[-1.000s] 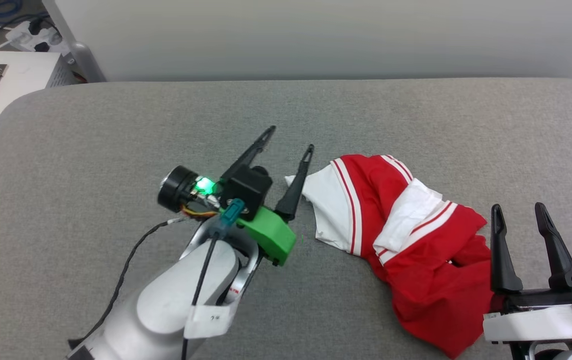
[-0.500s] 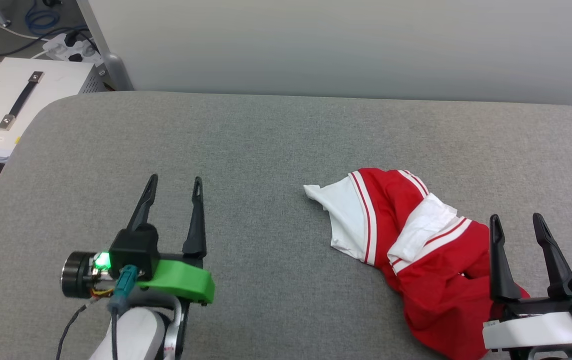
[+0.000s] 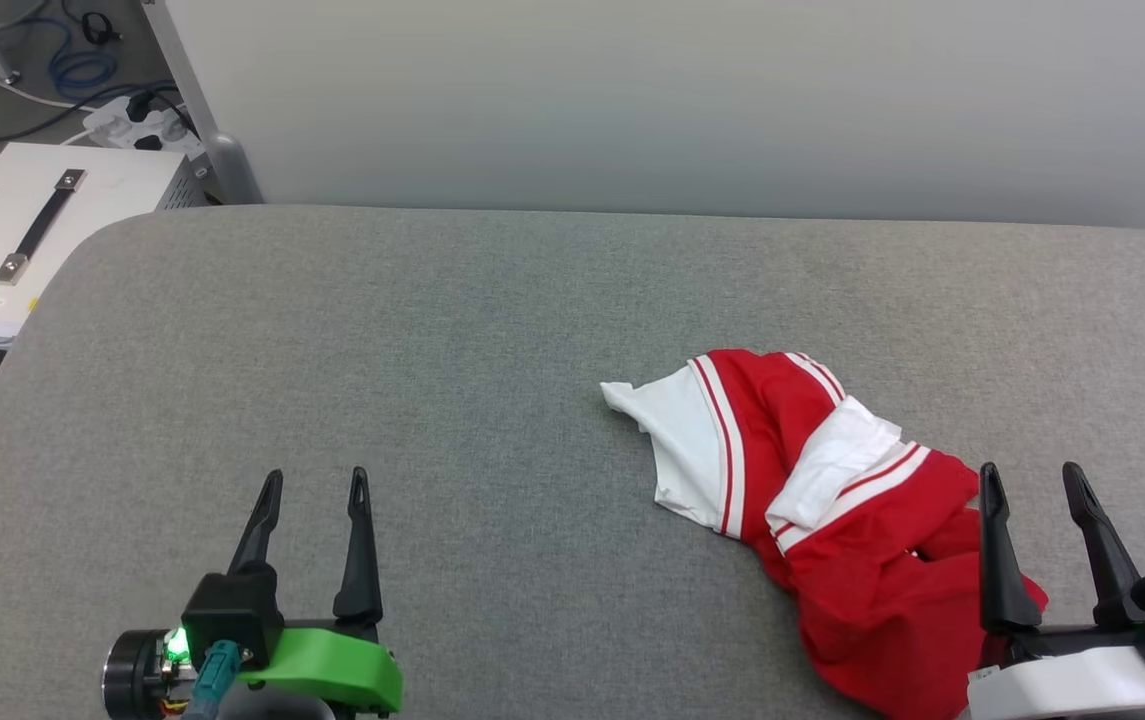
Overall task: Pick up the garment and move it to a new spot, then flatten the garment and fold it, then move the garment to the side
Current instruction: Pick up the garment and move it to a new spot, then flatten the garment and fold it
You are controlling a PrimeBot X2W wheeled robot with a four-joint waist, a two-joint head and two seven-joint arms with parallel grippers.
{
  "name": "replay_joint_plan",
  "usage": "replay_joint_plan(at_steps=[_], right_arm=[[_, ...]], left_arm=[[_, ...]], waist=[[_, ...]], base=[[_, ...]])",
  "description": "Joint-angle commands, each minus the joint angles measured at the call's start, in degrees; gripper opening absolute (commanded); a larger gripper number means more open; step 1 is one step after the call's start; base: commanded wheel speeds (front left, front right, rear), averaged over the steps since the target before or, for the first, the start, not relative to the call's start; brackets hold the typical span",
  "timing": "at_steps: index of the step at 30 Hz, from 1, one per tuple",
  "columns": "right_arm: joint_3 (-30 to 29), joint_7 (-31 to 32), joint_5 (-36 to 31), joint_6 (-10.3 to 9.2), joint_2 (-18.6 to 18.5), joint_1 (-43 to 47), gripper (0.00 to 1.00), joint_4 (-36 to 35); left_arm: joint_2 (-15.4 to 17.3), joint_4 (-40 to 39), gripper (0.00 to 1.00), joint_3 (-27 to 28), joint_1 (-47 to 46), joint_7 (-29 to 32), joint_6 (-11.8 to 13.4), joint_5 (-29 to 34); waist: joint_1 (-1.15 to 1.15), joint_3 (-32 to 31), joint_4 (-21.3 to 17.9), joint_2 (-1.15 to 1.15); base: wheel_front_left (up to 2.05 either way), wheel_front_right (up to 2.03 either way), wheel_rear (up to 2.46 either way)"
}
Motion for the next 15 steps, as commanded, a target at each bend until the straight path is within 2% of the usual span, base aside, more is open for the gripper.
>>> replay_joint_plan(at_steps=[1, 9, 15], right_arm=[[-0.1, -0.3, 0.2, -0.04, 0.0, 0.8, 1.00, 0.4], [-0.1, -0.3, 0.2, -0.04, 0.0, 1.5, 1.00, 1.4], [0.0, -0.3, 0.2, -0.04, 0.0, 1.8, 1.00, 1.7]], left_arm=[[-0.8, 0.3, 1.00, 0.9, 1.0, -0.3, -1.0, 1.1], [-3.6, 1.2, 1.00, 4.7, 2.1, -0.3, -5.6, 4.2], [-4.8, 1.6, 1.00, 6.2, 2.4, -0.3, -7.7, 5.8]], waist=[[0.00, -0.2, 0.0, 0.00], [0.00, -0.9, 0.0, 0.00], [0.00, -1.2, 0.0, 0.00]], base=[[0.00, 0.00, 0.00], [0.00, 0.00, 0.00], [0.00, 0.00, 0.00]])
